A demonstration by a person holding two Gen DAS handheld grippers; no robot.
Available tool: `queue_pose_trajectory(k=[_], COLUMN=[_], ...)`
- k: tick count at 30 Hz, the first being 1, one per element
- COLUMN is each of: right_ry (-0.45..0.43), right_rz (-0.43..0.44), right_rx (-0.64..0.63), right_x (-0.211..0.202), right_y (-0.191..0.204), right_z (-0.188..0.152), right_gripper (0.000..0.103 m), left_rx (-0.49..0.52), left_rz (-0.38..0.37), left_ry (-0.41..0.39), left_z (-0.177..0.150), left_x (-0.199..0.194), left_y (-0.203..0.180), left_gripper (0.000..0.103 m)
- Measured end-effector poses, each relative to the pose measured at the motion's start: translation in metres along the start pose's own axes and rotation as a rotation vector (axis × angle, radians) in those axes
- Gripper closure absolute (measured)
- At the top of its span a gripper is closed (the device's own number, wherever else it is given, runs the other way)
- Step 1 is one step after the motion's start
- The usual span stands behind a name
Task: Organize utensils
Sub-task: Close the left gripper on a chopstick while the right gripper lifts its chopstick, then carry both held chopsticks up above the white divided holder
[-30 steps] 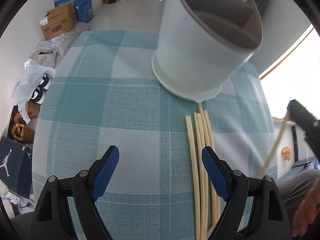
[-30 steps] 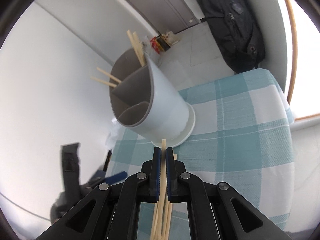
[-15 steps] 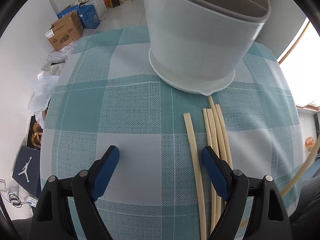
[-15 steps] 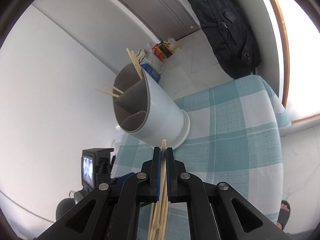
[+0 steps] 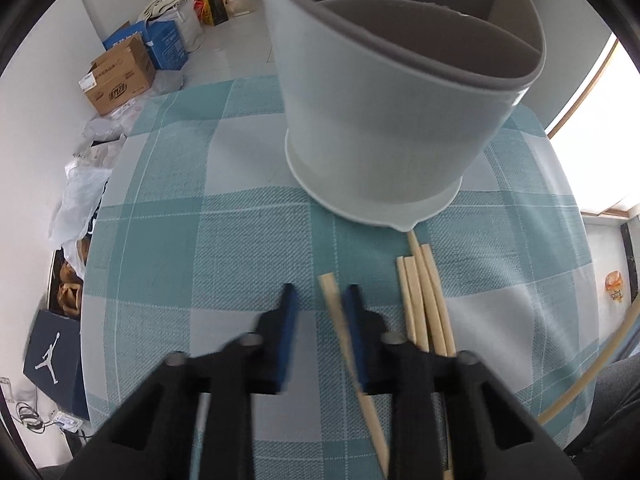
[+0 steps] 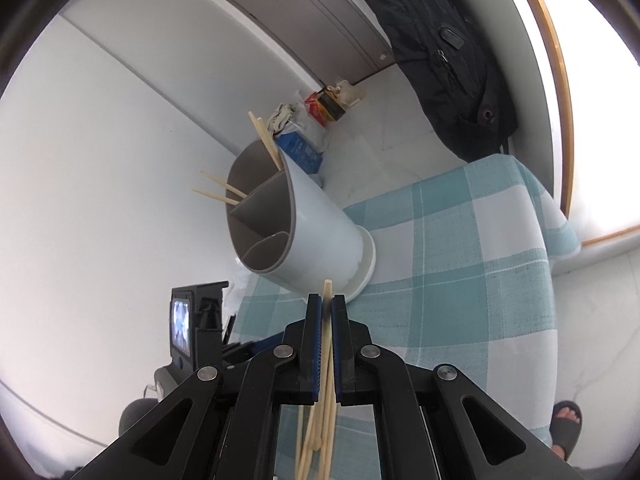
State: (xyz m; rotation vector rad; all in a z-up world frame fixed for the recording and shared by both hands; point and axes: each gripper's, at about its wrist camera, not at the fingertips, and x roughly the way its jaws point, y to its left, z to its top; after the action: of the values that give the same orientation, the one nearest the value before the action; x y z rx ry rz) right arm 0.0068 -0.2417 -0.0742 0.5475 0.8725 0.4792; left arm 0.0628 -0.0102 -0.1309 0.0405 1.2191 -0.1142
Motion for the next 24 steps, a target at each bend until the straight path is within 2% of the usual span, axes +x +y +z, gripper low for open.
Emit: queue_pose_trajectory(k=[2,5,9,12,17,24], right_ry=[-0.004,-0.005,-0.019,-0.032,-0.047,-0.08], right_rz=[-0.001,0.002,0.008,0.009,0.012,0.018], right_rx=[0.001,0.006,-0.014,-0.037,-0.056,-0.08], right_x=[-0.001,-0.001,-0.003,-0.005,-0.005,-0.009], right_y=[0.0,-0.001,0.004,0.009,0.014,0.023], right_z=[0.0,0.0,0.001,0.0,-0.002,-0.006], right_gripper=[0.099,0.099,0.099,0.099,0.099,0.099], left_rx=[-0.01,-0.052,-0.094,-0.129,-0.126,-0.128], left_rz=[-0.004,-0.026,-0.024,-0.059,-0.097,-0.143], left_ry=[-0.007,-0.024,-0.054,-0.116,-0.217,-0.306], left_z=[-0.001,0.0,0.002,0.0,-0.002,-0.007], left_x=[-0.001,-0.001,-0.005,-0.02,-0.047,-0.072], left_y=[0.001,0.006,0.015,0.018,0.015,0.019], left_gripper=[0.097,0.101,0.101,0.101,0.101,0.101])
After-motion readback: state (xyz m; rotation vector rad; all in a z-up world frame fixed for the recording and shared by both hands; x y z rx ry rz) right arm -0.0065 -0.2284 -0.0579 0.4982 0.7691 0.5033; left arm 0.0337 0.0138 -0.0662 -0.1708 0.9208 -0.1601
